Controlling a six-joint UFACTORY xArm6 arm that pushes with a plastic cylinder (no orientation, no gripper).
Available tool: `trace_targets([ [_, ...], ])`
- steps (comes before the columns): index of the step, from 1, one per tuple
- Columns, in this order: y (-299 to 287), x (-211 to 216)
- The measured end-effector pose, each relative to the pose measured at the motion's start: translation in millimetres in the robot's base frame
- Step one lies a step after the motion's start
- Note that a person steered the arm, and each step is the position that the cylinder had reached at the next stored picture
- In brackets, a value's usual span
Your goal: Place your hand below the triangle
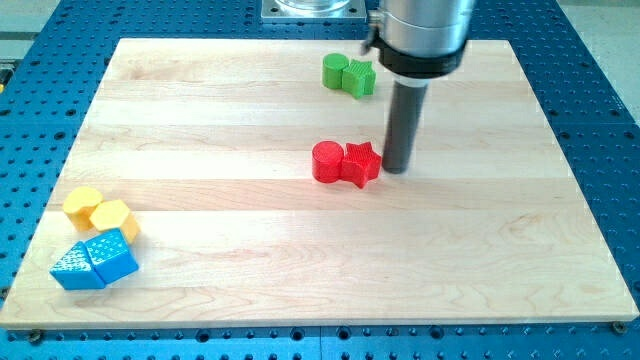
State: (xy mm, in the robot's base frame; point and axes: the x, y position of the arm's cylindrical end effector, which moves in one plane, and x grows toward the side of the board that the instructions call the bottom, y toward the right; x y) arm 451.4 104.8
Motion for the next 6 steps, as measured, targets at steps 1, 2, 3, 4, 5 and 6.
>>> trace_targets([
  [1,-54,122],
  [2,-146,168],
  [3,-146,168],
  [4,-165,168],
  [5,-198,167],
  [6,-283,168],
])
